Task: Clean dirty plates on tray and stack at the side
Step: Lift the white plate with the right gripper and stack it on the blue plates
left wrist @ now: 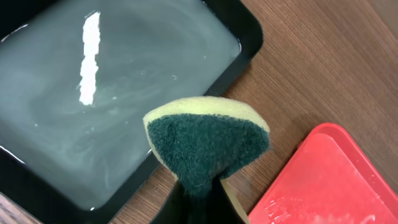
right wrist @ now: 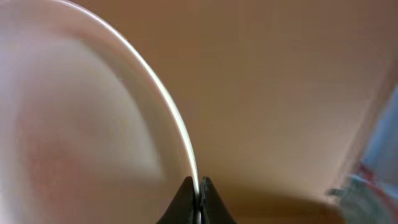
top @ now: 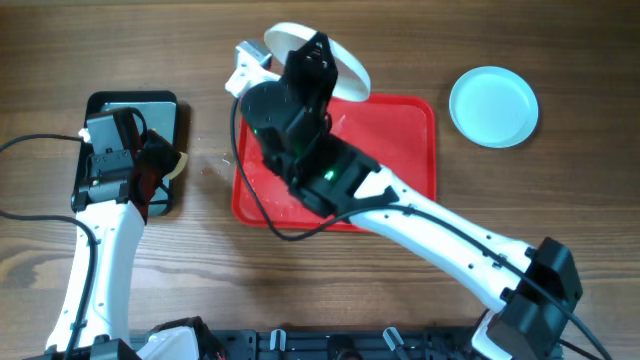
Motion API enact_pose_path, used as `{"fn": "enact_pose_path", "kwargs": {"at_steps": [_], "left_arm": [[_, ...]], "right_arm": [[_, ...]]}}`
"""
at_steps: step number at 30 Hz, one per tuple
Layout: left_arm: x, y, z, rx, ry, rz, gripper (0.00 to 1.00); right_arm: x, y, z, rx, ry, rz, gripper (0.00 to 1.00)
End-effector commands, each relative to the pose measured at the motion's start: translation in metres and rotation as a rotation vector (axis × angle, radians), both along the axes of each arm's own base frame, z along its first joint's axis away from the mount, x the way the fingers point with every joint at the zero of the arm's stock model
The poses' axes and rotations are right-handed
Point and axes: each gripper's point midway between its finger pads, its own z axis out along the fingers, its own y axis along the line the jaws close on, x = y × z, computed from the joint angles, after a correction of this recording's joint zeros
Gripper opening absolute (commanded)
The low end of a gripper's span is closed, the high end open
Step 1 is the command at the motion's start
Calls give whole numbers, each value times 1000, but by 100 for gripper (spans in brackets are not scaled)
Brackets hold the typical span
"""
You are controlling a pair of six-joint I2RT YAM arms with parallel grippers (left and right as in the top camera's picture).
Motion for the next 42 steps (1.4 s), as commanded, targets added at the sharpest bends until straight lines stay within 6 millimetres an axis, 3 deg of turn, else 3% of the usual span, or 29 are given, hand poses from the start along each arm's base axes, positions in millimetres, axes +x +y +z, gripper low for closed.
{"fn": "enact_pose_path", "kwargs": {"at_steps": [1, 3, 5, 6, 7, 8, 9, 10, 12, 16, 18, 20, 22, 25, 27, 29, 31, 35, 37, 38, 41, 42], "left_arm": [[1, 0, 3, -15, -12, 7, 4], [2, 0, 3, -15, -12, 7, 4], [1, 0, 2, -14, -11, 7, 4], [1, 0, 2, -14, -11, 7, 4], [1, 0, 2, -15, -8, 7, 4], [1, -1, 2, -15, -8, 7, 4], [1, -1, 2, -15, -8, 7, 4], [1, 0, 2, -15, -8, 7, 4], [1, 0, 2, -15, -11, 7, 4], [1, 0, 2, -15, -8, 7, 4], [0, -1, 1, -16, -5, 7, 4], [0, -1, 1, -16, -5, 7, 4], [0, -1, 1, -15, -5, 7, 4], [0, -1, 1, -15, -5, 7, 4], [0, -1, 1, -15, -5, 7, 4], [0, -1, 1, -15, -5, 7, 4], [0, -1, 1, -16, -5, 7, 4], [0, -1, 1, -15, -5, 7, 4], [0, -1, 1, -16, -5, 7, 4], [0, -1, 1, -15, -5, 7, 4], [0, -1, 2, -16, -6, 7, 4], [0, -1, 2, -16, -6, 7, 4]], "right_arm": [[-17, -16, 26, -122, -18, -121, 4], [-12, -17, 27, 119, -99, -115, 4], [0, -27, 3, 450, -165, -135, 4], [13, -21, -48, 462, 0, -55, 4], [5, -5, -131, 305, 398, 117, 4], [-16, -3, -181, 208, 670, 217, 4], [-22, -13, -193, 238, 734, 185, 4], [-16, -24, -192, 317, 705, 107, 4], [1, -45, -171, 481, 584, -10, 4], [27, -79, -120, 798, 421, -62, 4], [36, -108, -95, 987, 386, -73, 4], [45, -156, -79, 1199, 367, -113, 4], [52, -199, -78, 1353, 373, -160, 4], [56, -277, -97, 1529, 357, -321, 5], [52, -346, -128, 1618, 297, -541, 4], [45, -385, -154, 1645, 286, -673, 4], [40, -411, -183, 1683, 285, -791, 4], [38, -433, -243, 1725, 353, -944, 4], [39, -434, -261, 1725, 381, -972, 4], [42, -432, -268, 1736, 401, -961, 19], [52, -416, -268, 1787, 472, -863, 31], [52, -415, -267, 1791, 473, -859, 50]]}}
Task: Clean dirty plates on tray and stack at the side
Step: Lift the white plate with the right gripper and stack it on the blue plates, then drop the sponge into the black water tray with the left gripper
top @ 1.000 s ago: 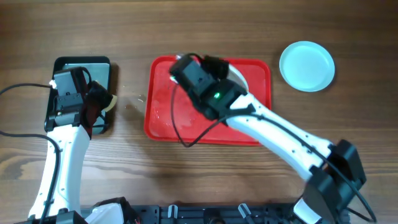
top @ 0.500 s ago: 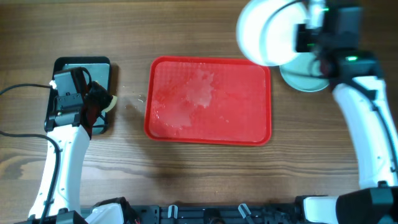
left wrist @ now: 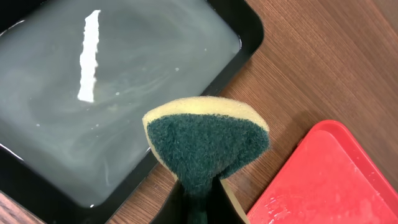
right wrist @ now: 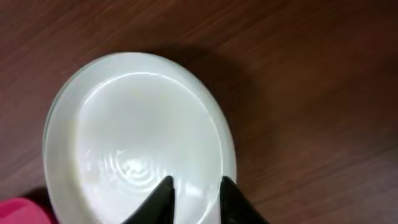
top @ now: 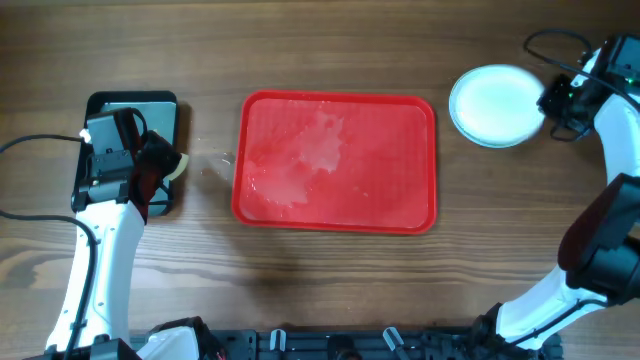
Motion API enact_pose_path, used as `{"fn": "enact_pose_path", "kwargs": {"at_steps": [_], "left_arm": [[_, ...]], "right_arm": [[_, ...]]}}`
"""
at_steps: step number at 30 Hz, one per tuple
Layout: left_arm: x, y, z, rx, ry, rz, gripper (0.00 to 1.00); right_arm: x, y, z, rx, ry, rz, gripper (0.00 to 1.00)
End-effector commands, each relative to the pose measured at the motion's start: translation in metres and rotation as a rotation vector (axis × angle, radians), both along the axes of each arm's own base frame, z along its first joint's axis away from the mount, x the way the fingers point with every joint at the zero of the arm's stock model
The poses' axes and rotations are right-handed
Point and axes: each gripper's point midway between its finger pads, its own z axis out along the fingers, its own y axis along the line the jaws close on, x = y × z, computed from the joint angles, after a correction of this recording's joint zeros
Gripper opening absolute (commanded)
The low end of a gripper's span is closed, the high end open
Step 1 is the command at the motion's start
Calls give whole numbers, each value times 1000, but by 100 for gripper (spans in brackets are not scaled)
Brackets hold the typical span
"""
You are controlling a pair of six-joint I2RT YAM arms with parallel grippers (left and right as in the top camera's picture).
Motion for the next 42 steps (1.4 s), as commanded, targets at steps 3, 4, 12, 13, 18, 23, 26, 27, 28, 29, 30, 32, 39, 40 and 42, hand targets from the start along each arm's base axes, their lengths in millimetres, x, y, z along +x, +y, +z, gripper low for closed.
{"fn": "enact_pose_path", "kwargs": {"at_steps": [3, 4, 12, 13, 18, 23, 26, 27, 28, 29, 30, 32, 39, 40, 42], "left_arm": [[2, 2, 3, -5, -15, 14, 4], [3, 2, 4, -5, -20, 14, 5], [31, 40, -35, 20, -14, 103, 4], [33, 49, -43, 19, -7, 123, 4], [34, 87, -60, 27, -14, 214, 6], [29, 104, -59, 30, -23, 259, 51], [32, 100, -58, 6, -37, 241, 100], [36, 95, -57, -16, -51, 222, 100], [40, 90, -55, -43, -71, 197, 100], [43, 87, -53, -58, -84, 183, 100], [44, 85, -51, -62, -91, 178, 100], [41, 85, -41, -57, -104, 177, 100], [6, 56, 49, -89, -244, 150, 100], [0, 46, 59, -112, -261, 123, 100], [-13, 25, 76, -165, -293, 64, 100]], "right_arm": [[9, 21, 13, 90, -63, 67, 100], [8, 23, 20, 95, -73, 66, 100], [-19, 84, 145, 2, -282, 221, 100], [-26, 96, 158, -5, -304, 249, 100], [-52, 149, 201, -38, -383, 388, 100], [-66, 187, 216, -29, -421, 479, 100], [-69, 201, 219, -23, -431, 516, 100], [-69, 204, 219, -20, -430, 524, 100], [-70, 208, 219, -16, -428, 534, 100], [-72, 211, 219, -14, -425, 542, 100], [-75, 214, 218, -11, -420, 551, 100], [-83, 221, 222, -9, -424, 574, 100], [-160, 236, 280, -42, -587, 636, 100], [-173, 233, 283, -53, -599, 633, 100], [-199, 223, 283, -93, -633, 616, 100]]}}
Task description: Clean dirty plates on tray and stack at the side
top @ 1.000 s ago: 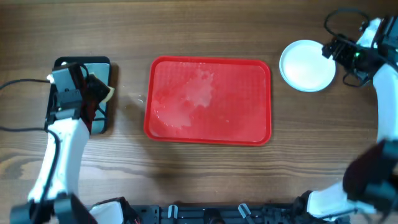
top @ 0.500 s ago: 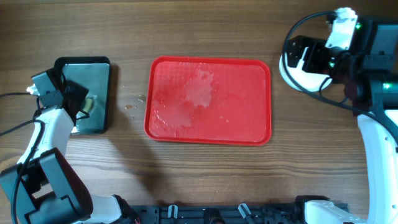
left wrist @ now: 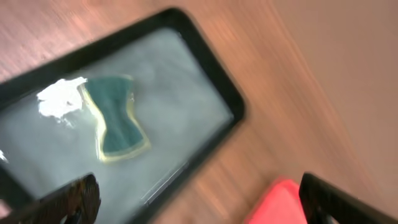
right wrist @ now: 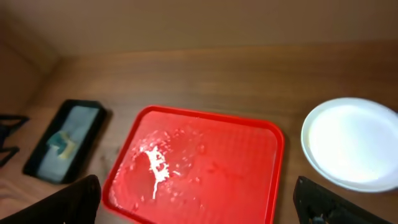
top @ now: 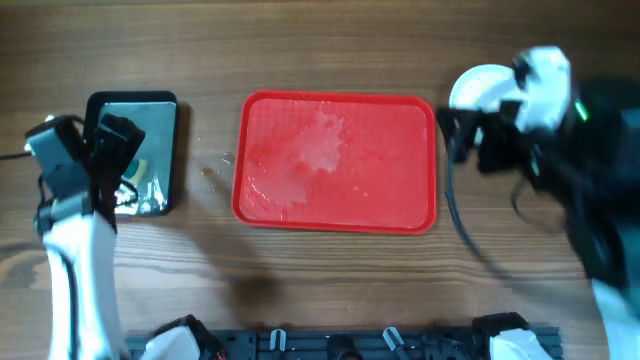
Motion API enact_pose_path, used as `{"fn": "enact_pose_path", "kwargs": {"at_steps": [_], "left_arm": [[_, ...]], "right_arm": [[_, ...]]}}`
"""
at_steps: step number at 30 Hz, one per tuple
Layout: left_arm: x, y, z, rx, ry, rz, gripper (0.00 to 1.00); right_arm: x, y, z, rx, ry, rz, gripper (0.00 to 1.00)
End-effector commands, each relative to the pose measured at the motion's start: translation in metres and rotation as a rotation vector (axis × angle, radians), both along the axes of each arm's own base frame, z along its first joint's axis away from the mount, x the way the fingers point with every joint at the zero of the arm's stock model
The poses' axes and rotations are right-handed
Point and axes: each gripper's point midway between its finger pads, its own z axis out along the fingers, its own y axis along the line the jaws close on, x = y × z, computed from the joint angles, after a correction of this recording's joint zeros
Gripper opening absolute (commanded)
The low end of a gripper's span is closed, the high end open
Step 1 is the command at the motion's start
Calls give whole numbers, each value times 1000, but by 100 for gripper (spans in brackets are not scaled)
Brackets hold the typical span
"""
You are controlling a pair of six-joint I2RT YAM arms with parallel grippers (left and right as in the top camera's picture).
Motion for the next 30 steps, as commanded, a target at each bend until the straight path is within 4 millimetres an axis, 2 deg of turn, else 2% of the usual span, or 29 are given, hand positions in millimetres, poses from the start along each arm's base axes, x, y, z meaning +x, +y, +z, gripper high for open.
{"fn": "enact_pose_path", "kwargs": {"at_steps": [1, 2, 5, 10, 24, 27, 30], "left_arm": [[-18, -36, 36, -84, -95, -106, 100], [-28, -40, 41, -85, -93, -107, 100], [-35, -43, 47, -79, -106, -108, 100], [-34, -43, 45, -83, -97, -107, 100], [-32, -42, 38, -94, -76, -106, 100], [-32, -42, 38, -94, -76, -106, 100], [-32, -42, 38, -94, -76, -106, 100]], "right_arm": [[-45, -18, 4, -46, -97, -48, 100], [-60, -24, -6, -60, -121, -63, 100], [-75, -27, -32, -65, -106, -61, 100], [-75, -25, -62, 9, -1, -105, 100], [-55, -28, -85, -15, 109, -147, 100], [-48, -34, -85, -2, 55, -178, 100], [-49, -48, -99, 19, -21, -235, 100]]}}
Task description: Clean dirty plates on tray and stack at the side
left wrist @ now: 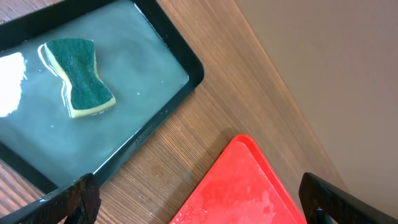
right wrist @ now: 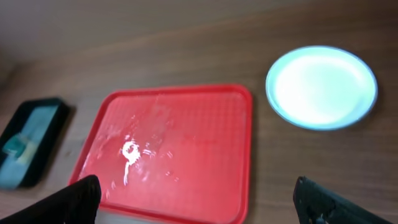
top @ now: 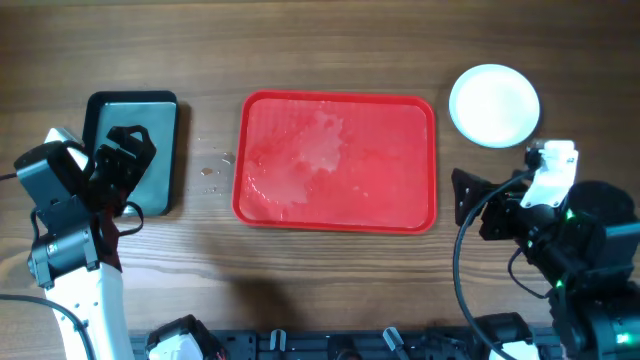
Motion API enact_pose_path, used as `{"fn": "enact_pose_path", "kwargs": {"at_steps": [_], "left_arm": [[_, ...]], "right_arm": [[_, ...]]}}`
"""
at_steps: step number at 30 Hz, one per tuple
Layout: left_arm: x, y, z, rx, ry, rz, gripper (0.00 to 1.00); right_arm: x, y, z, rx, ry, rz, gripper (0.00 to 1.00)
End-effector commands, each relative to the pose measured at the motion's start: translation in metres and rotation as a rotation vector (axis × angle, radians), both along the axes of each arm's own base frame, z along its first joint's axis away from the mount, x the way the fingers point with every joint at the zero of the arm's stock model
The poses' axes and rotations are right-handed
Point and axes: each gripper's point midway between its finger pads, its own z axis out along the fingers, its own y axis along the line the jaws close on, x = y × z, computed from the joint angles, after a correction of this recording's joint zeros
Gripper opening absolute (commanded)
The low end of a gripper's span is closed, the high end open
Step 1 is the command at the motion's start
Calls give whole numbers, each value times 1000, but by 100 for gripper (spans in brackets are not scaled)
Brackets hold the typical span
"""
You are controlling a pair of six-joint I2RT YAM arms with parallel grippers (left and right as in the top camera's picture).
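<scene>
The red tray (top: 335, 160) holds no plates, only wet foamy streaks (right wrist: 127, 152). White plates (top: 494, 105) rest stacked on the table to the tray's right, also in the right wrist view (right wrist: 321, 87). The green-and-yellow sponge (left wrist: 78, 76) lies in the water of the black basin (left wrist: 186, 78). My left gripper (top: 118, 170) hovers open at the basin's near edge, holding nothing. My right gripper (top: 472, 207) stands open at the front right, below the plates, with nothing in it.
The black basin (top: 165, 105) sits left of the tray on the wooden table. A few small droplets (top: 215, 165) mark the wood between basin and tray. Cables run from the right arm (top: 570, 260) near the table's front edge.
My right arm has moved from beside the plates toward the front right. My left arm has shifted slightly toward the front. Both grippers stay open; the sponge still lies in the basin.
First my right gripper held a white plate tilted over the tray's back left, while my left held the sponge beside the basin. Then the plate lay on the stack at the right, right gripper open. Later the sponge lay in the basin; both arms now stand drawn back, open.
</scene>
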Motion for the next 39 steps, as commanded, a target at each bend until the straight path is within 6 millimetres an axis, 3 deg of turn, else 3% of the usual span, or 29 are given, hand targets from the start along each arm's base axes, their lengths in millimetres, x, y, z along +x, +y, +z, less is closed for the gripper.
{"fn": "enact_pose_path", "kwargs": {"at_steps": [1, 11, 15, 24, 29, 34, 39], "left_arm": [[1, -1, 1, -13, -3, -4, 100], [1, -1, 1, -14, -3, -4, 100], [1, -1, 1, -14, -3, -4, 100], [1, -1, 1, -13, -3, -4, 100], [1, -1, 1, -13, -3, -4, 100], [1, -1, 1, -14, -3, -4, 100], [1, -1, 1, -13, -3, -4, 100]], "right_arm": [[-5, -16, -18, 15, -75, -72, 100], [1, -18, -47, 57, -609, -59, 100], [6, -20, -54, 58, -697, -68, 100], [13, -43, -68, 28, -730, -199, 100], [17, -62, -107, -54, -573, -282, 100], [17, -60, -108, -209, -584, -219, 100], [17, -54, -108, -222, -590, -180, 100]]}}
